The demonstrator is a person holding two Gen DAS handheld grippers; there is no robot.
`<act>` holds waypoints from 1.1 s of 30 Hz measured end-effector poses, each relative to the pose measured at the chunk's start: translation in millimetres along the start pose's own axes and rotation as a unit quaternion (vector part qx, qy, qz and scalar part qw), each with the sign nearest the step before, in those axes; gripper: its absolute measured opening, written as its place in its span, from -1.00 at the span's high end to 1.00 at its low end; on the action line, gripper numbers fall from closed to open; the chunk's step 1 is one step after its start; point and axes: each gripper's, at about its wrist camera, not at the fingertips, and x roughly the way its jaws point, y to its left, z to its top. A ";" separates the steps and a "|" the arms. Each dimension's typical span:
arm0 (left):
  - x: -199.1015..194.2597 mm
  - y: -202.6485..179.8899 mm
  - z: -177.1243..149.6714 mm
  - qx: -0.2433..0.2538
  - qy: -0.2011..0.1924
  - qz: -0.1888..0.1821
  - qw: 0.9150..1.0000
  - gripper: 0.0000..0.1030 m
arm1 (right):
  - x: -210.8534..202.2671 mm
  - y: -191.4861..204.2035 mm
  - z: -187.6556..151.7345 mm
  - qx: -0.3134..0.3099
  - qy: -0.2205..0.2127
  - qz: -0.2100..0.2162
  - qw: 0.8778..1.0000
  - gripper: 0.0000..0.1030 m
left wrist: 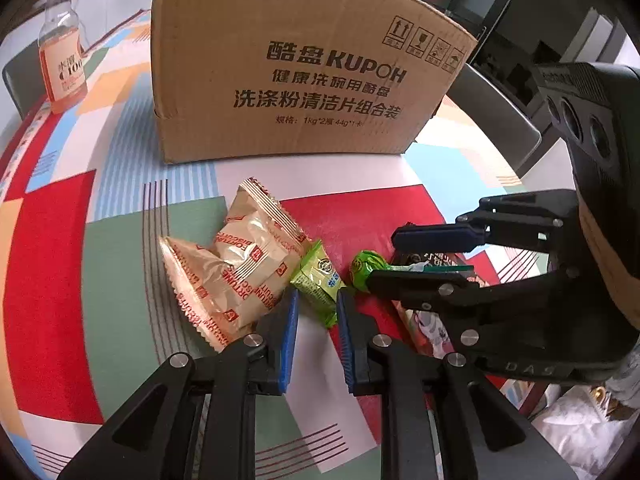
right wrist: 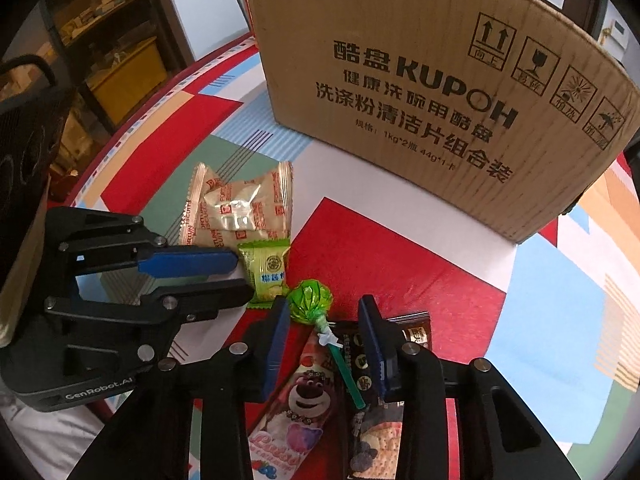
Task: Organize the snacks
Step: 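Grasp a green candy with left tool while right tool grasps the green lollipop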
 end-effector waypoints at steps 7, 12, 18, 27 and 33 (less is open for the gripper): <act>9.4 3.3 4.5 -0.018 0.005 -0.005 1.000 0.61 | 4.0 -3.8 1.8 0.004 0.001 0.009 1.000 0.45; 15.0 2.4 12.0 -0.018 0.003 -0.001 1.000 0.61 | 6.5 -7.2 1.1 0.010 0.002 0.013 1.000 0.50; 19.7 4.2 17.4 -0.017 0.004 0.002 1.000 0.52 | 8.2 -11.8 2.5 0.021 -0.003 0.015 1.000 0.53; 29.0 2.6 30.3 -0.020 -0.005 0.005 1.000 0.54 | 7.5 -19.9 1.8 0.039 -0.009 0.010 0.999 0.54; 27.4 2.6 31.3 -0.024 -0.007 0.001 1.000 0.63 | 5.6 -24.8 0.2 0.051 -0.011 0.011 0.999 0.54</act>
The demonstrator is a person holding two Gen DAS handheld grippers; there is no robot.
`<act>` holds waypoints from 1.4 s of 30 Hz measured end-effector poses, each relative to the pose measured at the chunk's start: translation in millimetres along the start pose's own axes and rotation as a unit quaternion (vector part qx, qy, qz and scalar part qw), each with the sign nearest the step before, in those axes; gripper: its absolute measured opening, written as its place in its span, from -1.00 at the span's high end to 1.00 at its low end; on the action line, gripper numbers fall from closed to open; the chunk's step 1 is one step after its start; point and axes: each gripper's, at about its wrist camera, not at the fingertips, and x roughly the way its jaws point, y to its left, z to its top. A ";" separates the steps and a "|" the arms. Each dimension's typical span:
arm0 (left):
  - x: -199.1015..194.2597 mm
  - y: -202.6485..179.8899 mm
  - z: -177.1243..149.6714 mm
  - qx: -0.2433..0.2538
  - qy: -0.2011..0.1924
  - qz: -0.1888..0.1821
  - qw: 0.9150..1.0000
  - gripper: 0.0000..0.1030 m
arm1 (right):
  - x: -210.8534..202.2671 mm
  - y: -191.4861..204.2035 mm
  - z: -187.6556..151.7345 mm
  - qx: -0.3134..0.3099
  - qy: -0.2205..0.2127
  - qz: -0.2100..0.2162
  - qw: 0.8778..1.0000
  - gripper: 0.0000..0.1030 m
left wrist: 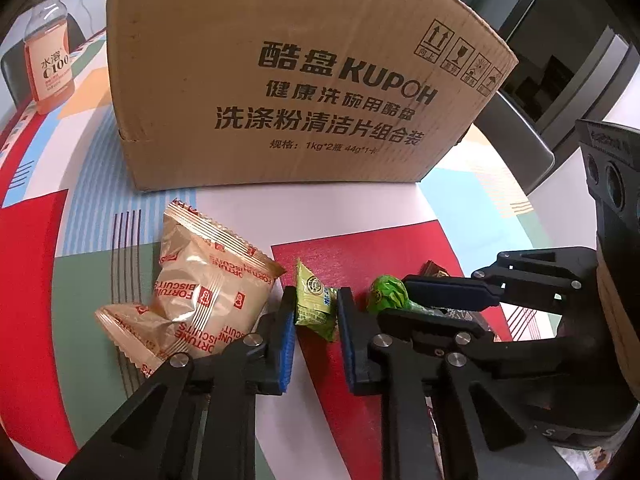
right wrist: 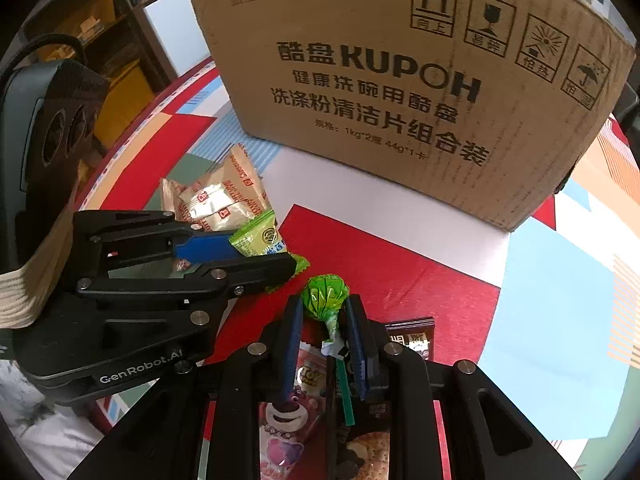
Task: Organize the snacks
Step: 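Grasp a green candy with left tool while right tool grasps the green lollipop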
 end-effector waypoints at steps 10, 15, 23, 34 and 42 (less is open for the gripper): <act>-17.1 -9.0 0.9 0.011 -0.019 0.007 1.000 0.68 | -11.3 -8.2 -2.7 0.016 -0.014 0.001 1.000 0.71; -24.7 -9.0 -1.6 0.010 -0.026 0.013 1.000 0.68 | -10.2 -9.6 -2.6 0.022 -0.016 0.002 1.000 0.75; -36.1 -12.7 -2.5 0.012 -0.039 0.017 0.999 0.68 | -17.7 -1.7 0.2 0.013 -0.035 0.000 0.999 0.83; -56.3 -18.9 2.8 0.021 -0.068 0.020 0.997 0.68 | -38.5 2.2 1.4 0.012 -0.066 -0.010 0.998 0.86; -61.5 -18.2 2.7 0.020 -0.072 0.025 0.997 0.68 | -34.5 -1.4 2.3 0.027 -0.054 0.002 0.998 0.86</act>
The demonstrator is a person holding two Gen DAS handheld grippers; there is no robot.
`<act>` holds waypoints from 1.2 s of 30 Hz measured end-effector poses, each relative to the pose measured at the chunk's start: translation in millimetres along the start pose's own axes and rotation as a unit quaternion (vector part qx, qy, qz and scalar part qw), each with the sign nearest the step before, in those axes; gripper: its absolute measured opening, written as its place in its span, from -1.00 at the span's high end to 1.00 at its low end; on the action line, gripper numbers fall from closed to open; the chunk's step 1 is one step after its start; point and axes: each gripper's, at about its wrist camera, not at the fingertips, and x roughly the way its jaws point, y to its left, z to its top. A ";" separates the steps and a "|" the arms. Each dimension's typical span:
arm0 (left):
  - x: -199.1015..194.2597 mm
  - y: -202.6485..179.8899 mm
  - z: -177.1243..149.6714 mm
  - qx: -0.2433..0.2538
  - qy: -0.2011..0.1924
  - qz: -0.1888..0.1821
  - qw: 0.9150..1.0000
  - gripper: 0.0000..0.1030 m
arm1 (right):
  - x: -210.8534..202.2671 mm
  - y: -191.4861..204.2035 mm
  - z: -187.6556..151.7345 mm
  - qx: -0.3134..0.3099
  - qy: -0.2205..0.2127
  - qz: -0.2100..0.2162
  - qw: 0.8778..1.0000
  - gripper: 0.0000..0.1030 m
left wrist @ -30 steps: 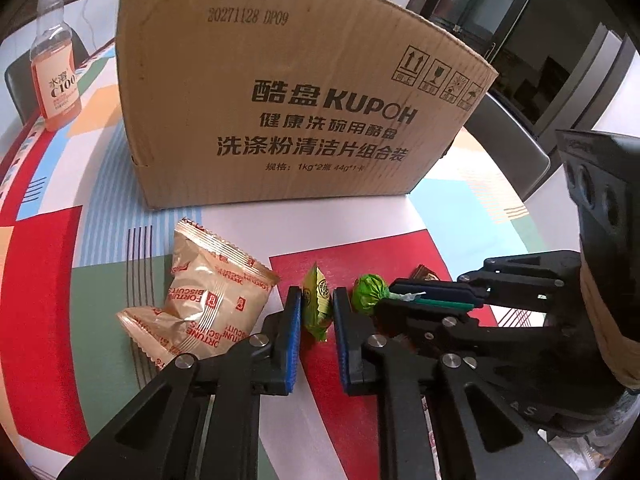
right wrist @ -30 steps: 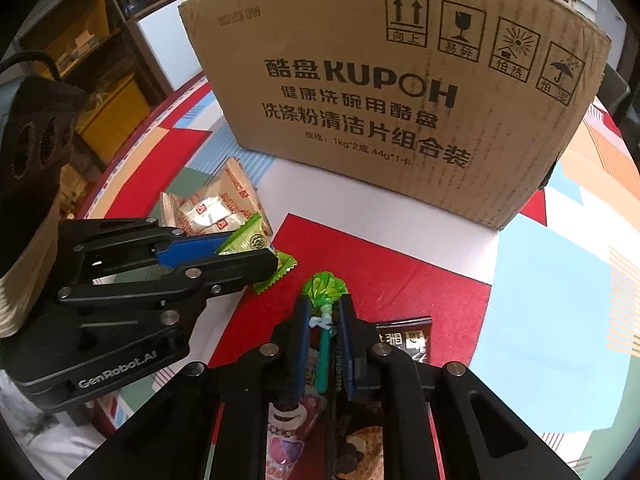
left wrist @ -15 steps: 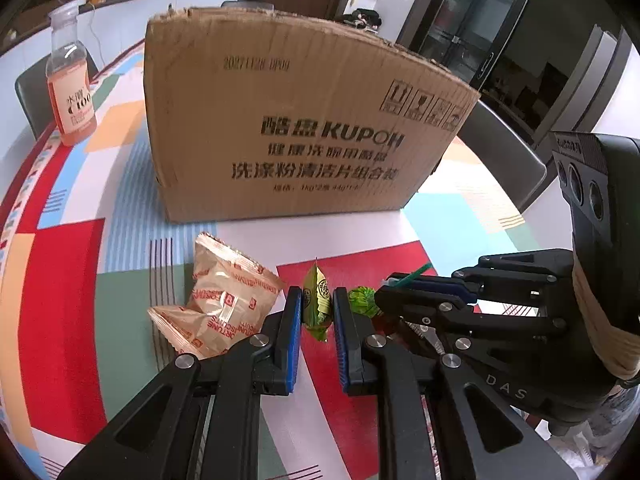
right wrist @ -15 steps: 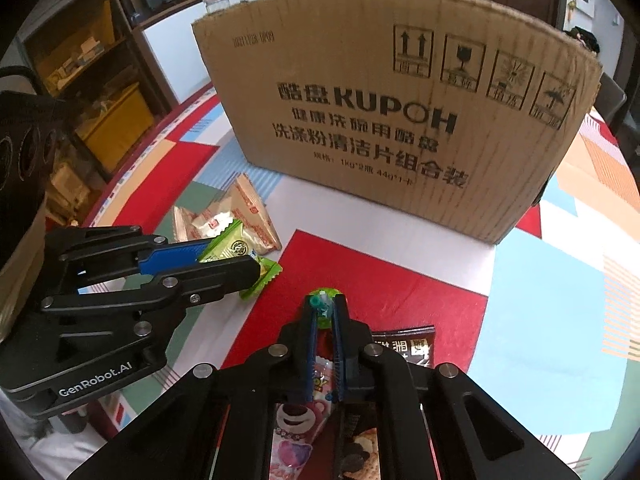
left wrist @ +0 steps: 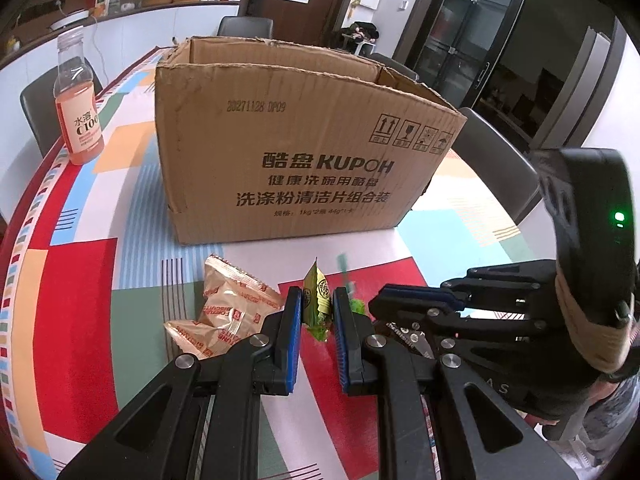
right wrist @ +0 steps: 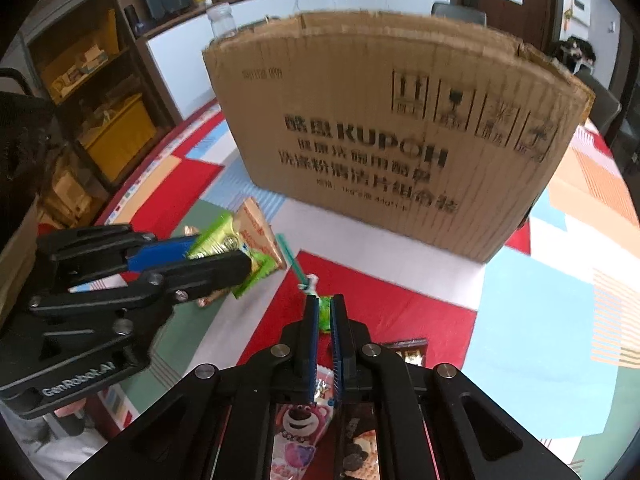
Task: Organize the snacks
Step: 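Grasp a green candy with left tool while right tool grasps the green lollipop, then lower the green candy and lollipop into the box and open both tools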
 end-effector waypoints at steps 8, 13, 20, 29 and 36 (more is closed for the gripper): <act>4.0 7.8 -5.6 -0.009 0.011 0.004 1.000 0.68 | 22.4 0.9 -0.9 -0.010 0.023 -0.011 1.000 0.26; 6.8 12.2 -5.8 -0.014 0.013 0.006 1.000 0.68 | 38.1 1.9 -0.1 -0.013 0.037 -0.013 0.999 0.26; 10.0 13.5 -7.6 -0.014 0.016 0.005 1.000 0.68 | 43.8 2.8 -4.1 -0.012 0.038 -0.015 0.999 0.46; -4.3 6.9 -4.5 -0.011 -0.004 -0.001 1.000 0.69 | 12.9 1.0 -3.9 0.004 -0.001 -0.023 1.000 0.46; -31.4 -6.2 10.6 0.009 -0.045 -0.005 0.999 0.69 | -29.9 3.8 7.4 0.014 -0.062 -0.028 0.998 0.46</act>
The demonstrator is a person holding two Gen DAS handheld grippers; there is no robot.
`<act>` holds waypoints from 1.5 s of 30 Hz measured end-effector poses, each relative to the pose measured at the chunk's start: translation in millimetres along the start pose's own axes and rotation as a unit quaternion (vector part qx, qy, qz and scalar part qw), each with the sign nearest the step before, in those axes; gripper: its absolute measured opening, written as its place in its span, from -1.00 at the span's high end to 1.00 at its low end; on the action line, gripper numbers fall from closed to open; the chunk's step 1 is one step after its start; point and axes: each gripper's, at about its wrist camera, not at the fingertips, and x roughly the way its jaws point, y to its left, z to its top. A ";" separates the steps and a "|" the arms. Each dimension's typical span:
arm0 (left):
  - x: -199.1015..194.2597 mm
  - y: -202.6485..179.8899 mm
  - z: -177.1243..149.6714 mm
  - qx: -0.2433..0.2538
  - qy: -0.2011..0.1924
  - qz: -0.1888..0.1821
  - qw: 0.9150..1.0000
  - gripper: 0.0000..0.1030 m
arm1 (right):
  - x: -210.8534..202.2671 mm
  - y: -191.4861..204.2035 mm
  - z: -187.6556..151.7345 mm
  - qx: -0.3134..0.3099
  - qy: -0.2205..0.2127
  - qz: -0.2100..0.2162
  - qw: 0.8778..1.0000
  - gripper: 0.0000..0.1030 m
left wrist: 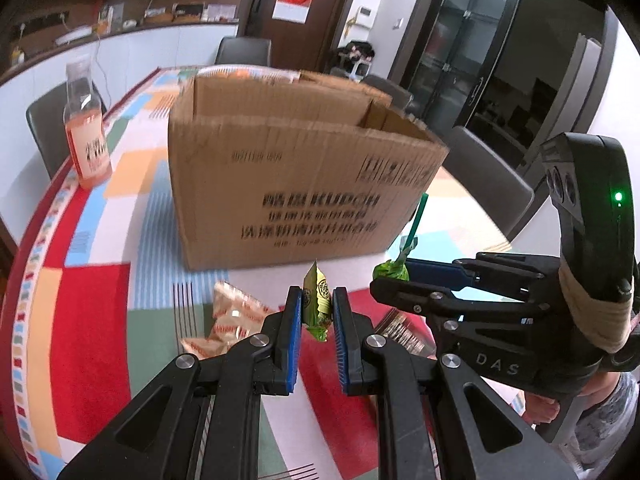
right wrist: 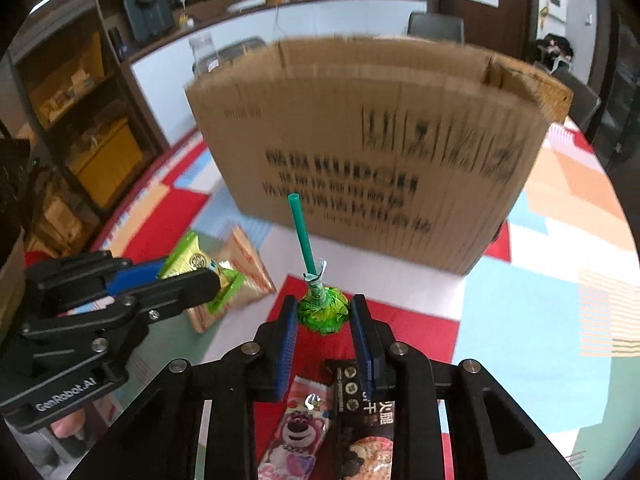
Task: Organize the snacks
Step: 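Lower the green candy and lollipop into the box and open both tools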
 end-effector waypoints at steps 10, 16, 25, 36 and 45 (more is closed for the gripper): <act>-35.6 -14.0 42.4 0.036 -0.077 0.002 0.996 0.69 | -56.6 2.7 34.3 -0.003 -0.098 -0.014 0.995 0.46; -44.4 -16.3 70.1 0.052 -0.112 0.013 0.992 0.69 | -70.0 1.7 57.9 0.000 -0.134 -0.020 0.991 0.46; -44.5 -12.4 108.9 0.063 -0.140 0.027 0.988 0.69 | -74.9 -4.8 93.4 0.002 -0.164 -0.023 0.986 0.46; -11.1 4.3 149.1 0.061 -0.120 0.044 0.990 0.68 | -52.1 -21.7 126.3 0.010 -0.148 -0.026 0.989 0.46; -13.2 -3.8 136.2 0.070 -0.122 0.097 0.985 0.18 | -48.3 -35.2 127.5 0.033 -0.142 -0.039 0.989 0.13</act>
